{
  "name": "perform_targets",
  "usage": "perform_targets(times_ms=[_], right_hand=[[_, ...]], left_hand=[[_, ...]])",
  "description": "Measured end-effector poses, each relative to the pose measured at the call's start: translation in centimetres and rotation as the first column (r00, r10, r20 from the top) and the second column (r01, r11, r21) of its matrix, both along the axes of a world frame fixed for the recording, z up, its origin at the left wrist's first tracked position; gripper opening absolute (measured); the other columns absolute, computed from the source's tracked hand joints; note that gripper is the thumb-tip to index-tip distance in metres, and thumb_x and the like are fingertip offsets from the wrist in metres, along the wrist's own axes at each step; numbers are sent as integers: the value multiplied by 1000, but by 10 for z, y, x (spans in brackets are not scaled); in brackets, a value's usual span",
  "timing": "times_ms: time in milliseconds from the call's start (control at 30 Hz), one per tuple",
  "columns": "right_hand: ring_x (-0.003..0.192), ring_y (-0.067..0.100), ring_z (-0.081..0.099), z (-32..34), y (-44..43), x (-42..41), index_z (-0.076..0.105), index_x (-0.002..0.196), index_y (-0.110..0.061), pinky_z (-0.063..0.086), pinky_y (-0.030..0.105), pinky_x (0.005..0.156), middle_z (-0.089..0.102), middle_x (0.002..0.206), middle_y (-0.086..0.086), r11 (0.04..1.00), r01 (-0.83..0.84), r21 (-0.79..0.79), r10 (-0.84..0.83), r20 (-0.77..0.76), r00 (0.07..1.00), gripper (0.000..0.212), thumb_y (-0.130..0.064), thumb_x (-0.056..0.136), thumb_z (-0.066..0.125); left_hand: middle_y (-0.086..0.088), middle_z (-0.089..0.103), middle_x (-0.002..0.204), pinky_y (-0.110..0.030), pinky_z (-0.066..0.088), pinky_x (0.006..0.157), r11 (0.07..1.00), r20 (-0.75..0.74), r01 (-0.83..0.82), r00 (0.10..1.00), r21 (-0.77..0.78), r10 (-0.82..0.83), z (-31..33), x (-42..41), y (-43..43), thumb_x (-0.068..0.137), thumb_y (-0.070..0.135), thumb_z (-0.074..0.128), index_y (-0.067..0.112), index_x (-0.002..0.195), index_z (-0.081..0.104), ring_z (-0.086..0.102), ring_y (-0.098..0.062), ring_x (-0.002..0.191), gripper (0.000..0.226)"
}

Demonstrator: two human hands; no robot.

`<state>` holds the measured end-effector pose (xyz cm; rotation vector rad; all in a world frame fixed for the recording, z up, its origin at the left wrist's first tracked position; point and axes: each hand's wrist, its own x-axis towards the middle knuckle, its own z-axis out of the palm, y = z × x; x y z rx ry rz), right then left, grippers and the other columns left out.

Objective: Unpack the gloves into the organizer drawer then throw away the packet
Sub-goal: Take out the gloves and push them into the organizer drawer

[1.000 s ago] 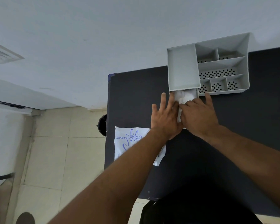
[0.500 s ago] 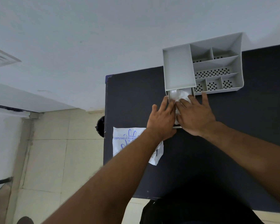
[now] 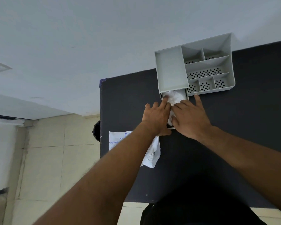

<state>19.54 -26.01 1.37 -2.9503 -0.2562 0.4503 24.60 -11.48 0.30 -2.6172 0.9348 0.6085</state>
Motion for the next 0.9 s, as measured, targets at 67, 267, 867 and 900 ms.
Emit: perform_targets(times_ms=[67,267,867,900], right_hand=[[126,19,53,0,-2,-1,61,126,-22,10,61,119,66,125,-4,1000,-12,14,11,23,1000,44,-44,95,37],[134,25,49,-6,-6,-5,53,138,-28,9,67,116,68,128,-7,999,-38,-13,38,-14,999,50,-49,95,38],[128,21,53,-3,6,-15,59,133,-19,12,59,120,64,132,-1,998,35,54,-38,51,998,52,-45,91,44],[124,20,56,-4,5,-17,60,131,-20,12,58,120,67,127,-2,996,38,75,-42,65,997,49,-45,91,45]], left_hand=[[-8,10,168,-56,42,105,1000,-1,2,1000,-10,-3,1,3,0,67,68,74,16,154,26,47,-35,132,112],[-2,7,170,-50,47,99,996,1,1,1000,-87,-1,3,7,5,66,68,76,19,158,20,55,-30,125,118],[-5,3,170,-54,43,103,970,23,-74,996,-232,81,-2,-5,12,85,53,64,27,154,33,46,-32,133,80],[-6,8,169,-54,45,102,972,28,-82,996,-219,90,0,-1,10,83,51,66,26,153,33,49,-33,130,81]])
